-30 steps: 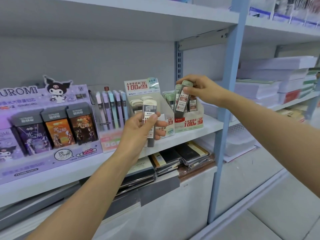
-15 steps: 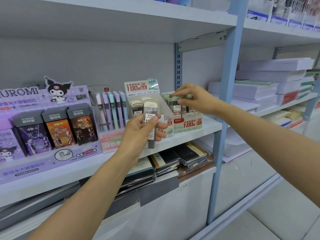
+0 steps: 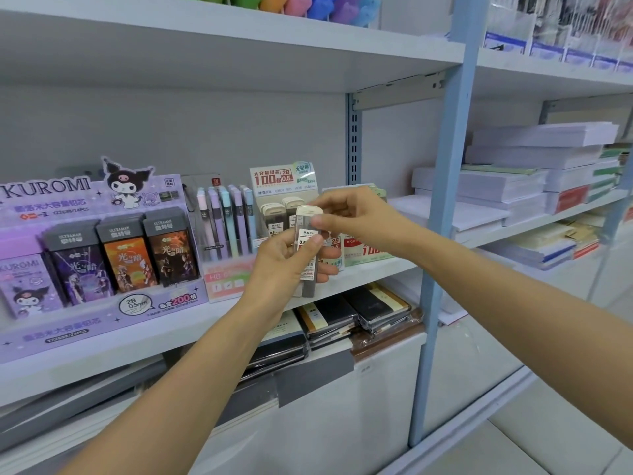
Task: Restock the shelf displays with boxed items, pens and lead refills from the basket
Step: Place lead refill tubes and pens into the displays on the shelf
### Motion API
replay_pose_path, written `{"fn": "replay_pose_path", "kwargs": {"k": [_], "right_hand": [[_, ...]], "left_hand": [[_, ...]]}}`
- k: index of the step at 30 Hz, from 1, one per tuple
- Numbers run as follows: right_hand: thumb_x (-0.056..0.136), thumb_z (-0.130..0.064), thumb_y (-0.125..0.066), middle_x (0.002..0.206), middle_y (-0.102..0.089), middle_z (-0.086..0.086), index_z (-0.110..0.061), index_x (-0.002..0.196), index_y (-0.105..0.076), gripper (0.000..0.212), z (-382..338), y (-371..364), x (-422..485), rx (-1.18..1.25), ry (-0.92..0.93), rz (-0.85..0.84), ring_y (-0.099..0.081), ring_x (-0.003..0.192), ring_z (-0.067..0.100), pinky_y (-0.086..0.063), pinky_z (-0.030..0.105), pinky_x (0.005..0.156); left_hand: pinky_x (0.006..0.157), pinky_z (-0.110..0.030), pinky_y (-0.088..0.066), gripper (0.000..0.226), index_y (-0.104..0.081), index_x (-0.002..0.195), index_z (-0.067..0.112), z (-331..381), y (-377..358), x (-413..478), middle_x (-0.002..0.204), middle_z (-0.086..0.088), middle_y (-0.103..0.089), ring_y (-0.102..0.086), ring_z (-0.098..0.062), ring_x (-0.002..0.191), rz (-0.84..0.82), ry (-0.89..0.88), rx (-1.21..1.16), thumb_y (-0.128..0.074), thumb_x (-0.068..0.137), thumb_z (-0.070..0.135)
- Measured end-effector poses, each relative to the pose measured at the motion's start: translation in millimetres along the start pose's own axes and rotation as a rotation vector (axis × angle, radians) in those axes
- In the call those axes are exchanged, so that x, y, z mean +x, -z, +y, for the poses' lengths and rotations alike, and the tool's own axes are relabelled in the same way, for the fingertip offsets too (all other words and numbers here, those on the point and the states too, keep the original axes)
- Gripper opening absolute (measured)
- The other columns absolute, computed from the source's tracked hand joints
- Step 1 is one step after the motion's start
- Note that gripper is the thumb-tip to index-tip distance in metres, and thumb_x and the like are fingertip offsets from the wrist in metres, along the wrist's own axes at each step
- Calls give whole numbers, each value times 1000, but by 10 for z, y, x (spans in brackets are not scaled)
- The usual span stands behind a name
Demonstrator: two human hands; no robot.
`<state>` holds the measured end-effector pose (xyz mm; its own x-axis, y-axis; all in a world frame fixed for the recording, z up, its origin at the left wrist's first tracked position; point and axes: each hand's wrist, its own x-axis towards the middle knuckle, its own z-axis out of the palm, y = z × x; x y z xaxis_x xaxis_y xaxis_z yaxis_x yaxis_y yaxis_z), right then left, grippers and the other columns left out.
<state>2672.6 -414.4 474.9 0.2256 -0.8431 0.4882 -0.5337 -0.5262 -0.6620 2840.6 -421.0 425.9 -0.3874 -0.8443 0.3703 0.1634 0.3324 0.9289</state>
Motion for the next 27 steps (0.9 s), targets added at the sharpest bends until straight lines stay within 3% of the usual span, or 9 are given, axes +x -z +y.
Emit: {"fn": "replay_pose_path", "kwargs": {"k": [3, 6, 9, 13, 16, 22, 27], "right_hand": [[93, -19, -62, 99, -72, 8, -10, 111, -67, 21, -32, -28, 38, 40, -1, -8, -66, 82, 10, -55, 22, 77], [98, -21, -53, 97, -72, 1, -12, 108, -63, 17, -35, 81, 111, 55, -14, 162, -67, 85, 13, -56, 27, 76], [101, -21, -48, 97, -72, 3, -5, 113, -58, 22, -2, 196, 223, 28, 1, 371, -68, 86, 17, -57, 31, 76], [100, -17, -50, 102, -70, 9, -8, 110, -57, 15, 48, 183, 368, -108, -3, 363, -68, 90, 20, -59, 33, 78], [99, -16, -52, 103, -70, 7, -14, 109, -59, 12, 84, 65, 445, -207, 10, 298, -68, 91, 18, -58, 34, 81], [97, -17, -55, 98, -69, 7, -11, 116, -61, 21, 108, -41, 556, -305, 28, 275, -68, 86, 18, -58, 36, 82], [99, -19, -53, 96, -67, 2, -13, 112, -60, 17, 56, 179, 599, -345, 79, 367, -67, 84, 15, -57, 25, 74]], "left_hand": [[73, -31, -60, 16, -64, 111, 19, 33, 47, -56, 94, -7, -75, -73, -20, 79, 28, -31, 87, -57, 96, 20], [81, -26, -55, 24, -63, 117, 18, 16, 230, -77, 105, 5, -68, -65, -7, 89, 194, -234, 548, -60, 93, 22], [100, -25, -35, 31, -57, 123, 17, 8, 424, -131, 122, 5, -56, -49, -8, 113, 290, -473, 977, -59, 92, 17], [116, -42, -10, 49, -49, 138, 19, -97, 508, -179, 150, 0, -40, -26, -22, 143, 177, -488, 1407, -58, 90, 23], [117, -50, -2, 58, -41, 145, 23, -157, 511, -193, 157, -2, -29, -18, -23, 147, 110, -443, 1508, -58, 90, 26], [117, -52, -9, 58, -43, 143, 22, -175, 523, -178, 156, -3, -31, -23, -25, 145, 115, -466, 1536, -60, 88, 24], [116, -52, -8, 59, -45, 142, 21, -191, 541, -169, 155, -4, -33, -26, -26, 144, 122, -483, 1528, -63, 86, 23]]}}
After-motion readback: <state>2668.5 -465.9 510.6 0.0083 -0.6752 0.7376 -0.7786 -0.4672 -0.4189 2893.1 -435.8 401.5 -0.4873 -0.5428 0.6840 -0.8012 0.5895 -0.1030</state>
